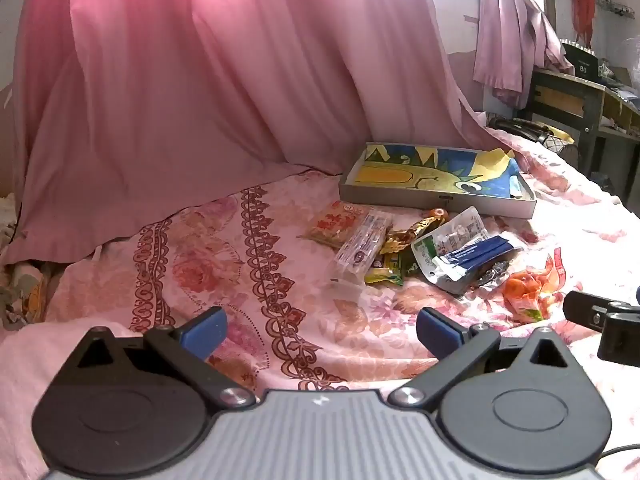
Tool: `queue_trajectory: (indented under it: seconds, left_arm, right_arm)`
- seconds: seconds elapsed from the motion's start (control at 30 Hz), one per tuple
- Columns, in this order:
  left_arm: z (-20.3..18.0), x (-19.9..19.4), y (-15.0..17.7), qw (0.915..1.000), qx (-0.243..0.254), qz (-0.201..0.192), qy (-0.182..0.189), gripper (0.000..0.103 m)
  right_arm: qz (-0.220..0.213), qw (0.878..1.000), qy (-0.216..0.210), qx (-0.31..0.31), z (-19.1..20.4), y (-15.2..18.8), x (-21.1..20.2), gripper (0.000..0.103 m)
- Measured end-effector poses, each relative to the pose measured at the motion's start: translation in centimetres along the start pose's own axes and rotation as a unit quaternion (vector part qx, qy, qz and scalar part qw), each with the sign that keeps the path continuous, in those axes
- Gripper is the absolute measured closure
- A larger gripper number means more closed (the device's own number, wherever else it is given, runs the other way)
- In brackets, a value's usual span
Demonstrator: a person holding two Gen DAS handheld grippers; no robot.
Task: Organize snacks
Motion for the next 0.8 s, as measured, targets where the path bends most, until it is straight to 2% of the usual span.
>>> queue_trajectory:
  seconds: [0.8]
  left_arm:
    - [0.01,0.01,0.03,1.0000,0.002,0.001,-0.001,0.000]
  right_arm:
    - [0.003,1.000,0.000,0.001,0.02,0.11,0.29,0.001]
Point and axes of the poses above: each gripper's, at about its wrist camera, not at the fingertips, and x roughly the way its jaws point, z to its left, y to its underside, the point moved 8 cm from there along x, roughly the way its jaws point, and after that the axes turned 5 degrees about -x, right-handed, at the moved point
